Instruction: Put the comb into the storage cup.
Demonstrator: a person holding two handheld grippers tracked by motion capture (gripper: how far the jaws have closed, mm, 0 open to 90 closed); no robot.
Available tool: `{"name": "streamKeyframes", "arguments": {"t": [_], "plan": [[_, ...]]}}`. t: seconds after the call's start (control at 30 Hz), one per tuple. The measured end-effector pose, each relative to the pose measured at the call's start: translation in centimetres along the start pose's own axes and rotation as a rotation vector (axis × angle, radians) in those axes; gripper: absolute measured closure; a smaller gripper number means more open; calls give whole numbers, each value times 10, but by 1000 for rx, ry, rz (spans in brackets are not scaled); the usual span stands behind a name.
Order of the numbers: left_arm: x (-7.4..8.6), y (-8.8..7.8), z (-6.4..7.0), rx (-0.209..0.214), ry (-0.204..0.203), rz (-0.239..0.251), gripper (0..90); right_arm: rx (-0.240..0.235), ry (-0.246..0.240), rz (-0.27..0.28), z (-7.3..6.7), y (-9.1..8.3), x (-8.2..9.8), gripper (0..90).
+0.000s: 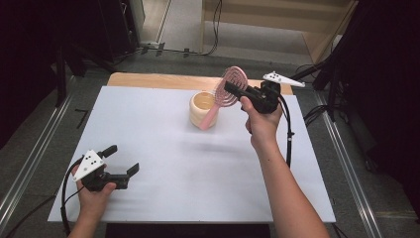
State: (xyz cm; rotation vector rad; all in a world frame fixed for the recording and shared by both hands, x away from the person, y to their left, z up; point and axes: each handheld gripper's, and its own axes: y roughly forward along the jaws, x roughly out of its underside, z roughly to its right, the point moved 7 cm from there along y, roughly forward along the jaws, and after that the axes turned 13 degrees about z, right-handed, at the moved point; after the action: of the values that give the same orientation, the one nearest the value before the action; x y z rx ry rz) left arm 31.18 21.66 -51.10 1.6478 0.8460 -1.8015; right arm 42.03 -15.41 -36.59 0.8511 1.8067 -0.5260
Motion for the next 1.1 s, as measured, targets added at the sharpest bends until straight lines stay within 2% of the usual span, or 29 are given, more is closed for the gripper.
{"name": "streamKeyframes", "arguments": {"t": [1.1], "plan": [[0, 0, 0, 7, 0, 1, 0, 39, -8, 30, 18, 26, -28, 620]]}}
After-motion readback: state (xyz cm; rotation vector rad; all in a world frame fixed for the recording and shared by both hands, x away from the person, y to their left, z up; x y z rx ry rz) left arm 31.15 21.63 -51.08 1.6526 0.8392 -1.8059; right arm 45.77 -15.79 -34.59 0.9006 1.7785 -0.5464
